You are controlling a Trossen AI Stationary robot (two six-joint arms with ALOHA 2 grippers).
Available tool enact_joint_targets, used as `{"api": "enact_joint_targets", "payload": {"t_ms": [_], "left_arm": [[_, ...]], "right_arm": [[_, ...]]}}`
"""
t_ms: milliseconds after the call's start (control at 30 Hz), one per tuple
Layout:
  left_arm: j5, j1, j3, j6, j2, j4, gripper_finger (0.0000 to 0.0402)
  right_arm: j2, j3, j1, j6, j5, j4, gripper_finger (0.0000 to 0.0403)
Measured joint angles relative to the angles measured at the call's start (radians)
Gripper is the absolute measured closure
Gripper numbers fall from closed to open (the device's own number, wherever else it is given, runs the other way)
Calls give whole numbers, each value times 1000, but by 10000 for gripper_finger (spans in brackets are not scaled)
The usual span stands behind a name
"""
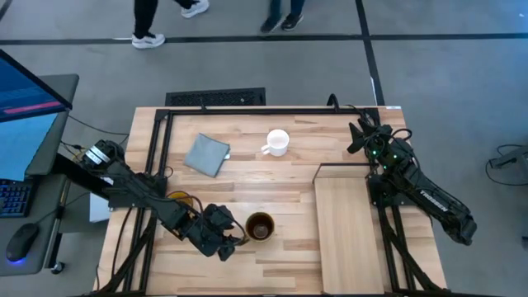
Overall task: Stack small to large cups/mugs on shelf
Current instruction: Put the green patterned mug on the shelf
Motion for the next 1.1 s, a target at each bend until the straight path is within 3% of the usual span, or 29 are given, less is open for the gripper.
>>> {"api": "enact_joint_targets", "payload": {"t_ms": [333,667,867,1100], "left_arm": [[33,20,69,22,147,62,165],[37,41,151,-24,212,-82,165],[87,75,151,-85,211,-69,165],[216,114,151,-131,211,-64,165]], "right_arm": [[4,0,0,0,0,0,159],[18,0,0,0,0,0,159],[18,0,1,0,0,0,159],[18,0,1,0,0,0,159]]}}
